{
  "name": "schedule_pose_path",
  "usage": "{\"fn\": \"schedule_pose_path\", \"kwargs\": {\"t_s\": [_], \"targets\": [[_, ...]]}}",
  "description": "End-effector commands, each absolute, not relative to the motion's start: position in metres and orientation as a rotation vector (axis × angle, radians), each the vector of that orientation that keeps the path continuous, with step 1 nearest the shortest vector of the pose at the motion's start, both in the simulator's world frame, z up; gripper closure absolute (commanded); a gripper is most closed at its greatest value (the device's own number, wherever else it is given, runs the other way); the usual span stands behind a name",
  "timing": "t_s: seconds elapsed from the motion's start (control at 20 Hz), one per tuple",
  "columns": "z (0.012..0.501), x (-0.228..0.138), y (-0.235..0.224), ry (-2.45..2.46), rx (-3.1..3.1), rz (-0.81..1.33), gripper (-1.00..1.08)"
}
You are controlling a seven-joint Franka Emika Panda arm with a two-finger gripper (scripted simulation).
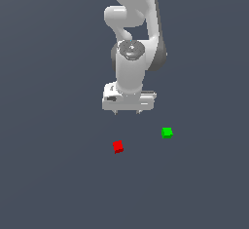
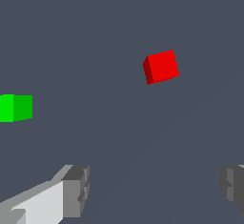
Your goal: Stack the red cube on top of the green cube.
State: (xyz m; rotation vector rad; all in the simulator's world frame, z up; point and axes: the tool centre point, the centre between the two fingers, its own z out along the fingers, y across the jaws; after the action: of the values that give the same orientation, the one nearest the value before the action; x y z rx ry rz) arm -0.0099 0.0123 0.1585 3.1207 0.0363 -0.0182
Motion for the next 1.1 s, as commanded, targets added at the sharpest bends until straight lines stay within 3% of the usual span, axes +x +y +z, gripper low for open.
{"fn": "schedule_pose_path", "kwargs": {"t_s": [0.0,0.5,1.05], "targets": [[0.159,-0.010,0.012,0.036,3.121,-0.018,-0.92],[0.143,0.006,0.002,0.101,3.123,-0.015,-0.92],[0.098,0.055,-0.021,0.283,3.122,-0.006,-0.92]]}}
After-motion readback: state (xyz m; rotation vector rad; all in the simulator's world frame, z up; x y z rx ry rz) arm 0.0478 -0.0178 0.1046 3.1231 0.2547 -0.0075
